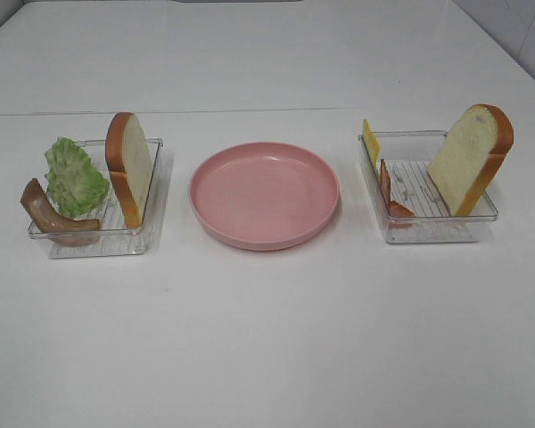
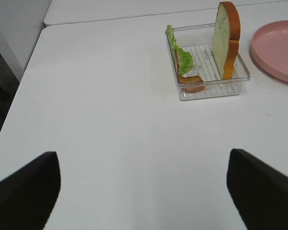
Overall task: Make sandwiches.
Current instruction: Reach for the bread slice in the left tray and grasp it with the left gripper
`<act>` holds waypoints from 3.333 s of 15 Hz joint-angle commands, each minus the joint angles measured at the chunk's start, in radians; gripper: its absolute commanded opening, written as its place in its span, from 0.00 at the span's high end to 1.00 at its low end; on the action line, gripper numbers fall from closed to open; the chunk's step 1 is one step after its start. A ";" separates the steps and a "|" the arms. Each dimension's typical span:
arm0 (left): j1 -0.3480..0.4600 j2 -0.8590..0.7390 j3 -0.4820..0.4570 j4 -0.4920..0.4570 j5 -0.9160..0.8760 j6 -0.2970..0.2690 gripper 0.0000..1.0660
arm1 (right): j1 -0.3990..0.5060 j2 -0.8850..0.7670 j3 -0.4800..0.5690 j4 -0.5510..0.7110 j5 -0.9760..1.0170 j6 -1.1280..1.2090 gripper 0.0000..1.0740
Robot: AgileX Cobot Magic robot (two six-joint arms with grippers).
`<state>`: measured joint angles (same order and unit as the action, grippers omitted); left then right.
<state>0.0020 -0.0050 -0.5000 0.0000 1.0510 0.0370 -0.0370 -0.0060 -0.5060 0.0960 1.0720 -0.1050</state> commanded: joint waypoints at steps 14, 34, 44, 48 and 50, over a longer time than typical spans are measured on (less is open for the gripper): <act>0.000 -0.022 0.001 0.000 -0.006 0.001 0.16 | -0.008 -0.014 0.000 0.001 -0.009 -0.007 0.29; 0.000 0.556 -0.196 -0.194 -0.223 0.007 0.18 | -0.008 -0.014 0.000 0.001 -0.009 -0.007 0.29; 0.000 1.459 -0.829 -0.311 -0.032 0.077 0.18 | -0.008 -0.014 0.000 0.001 -0.009 -0.007 0.29; -0.058 1.751 -1.096 -0.339 0.002 0.044 0.24 | -0.008 -0.014 0.000 0.001 -0.009 -0.007 0.29; -0.121 1.866 -1.228 -0.320 0.038 -0.014 0.27 | -0.008 -0.014 0.000 0.001 -0.009 -0.007 0.29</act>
<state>-0.1090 1.8480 -1.7120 -0.3190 1.0760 0.0370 -0.0370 -0.0060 -0.5060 0.0960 1.0720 -0.1050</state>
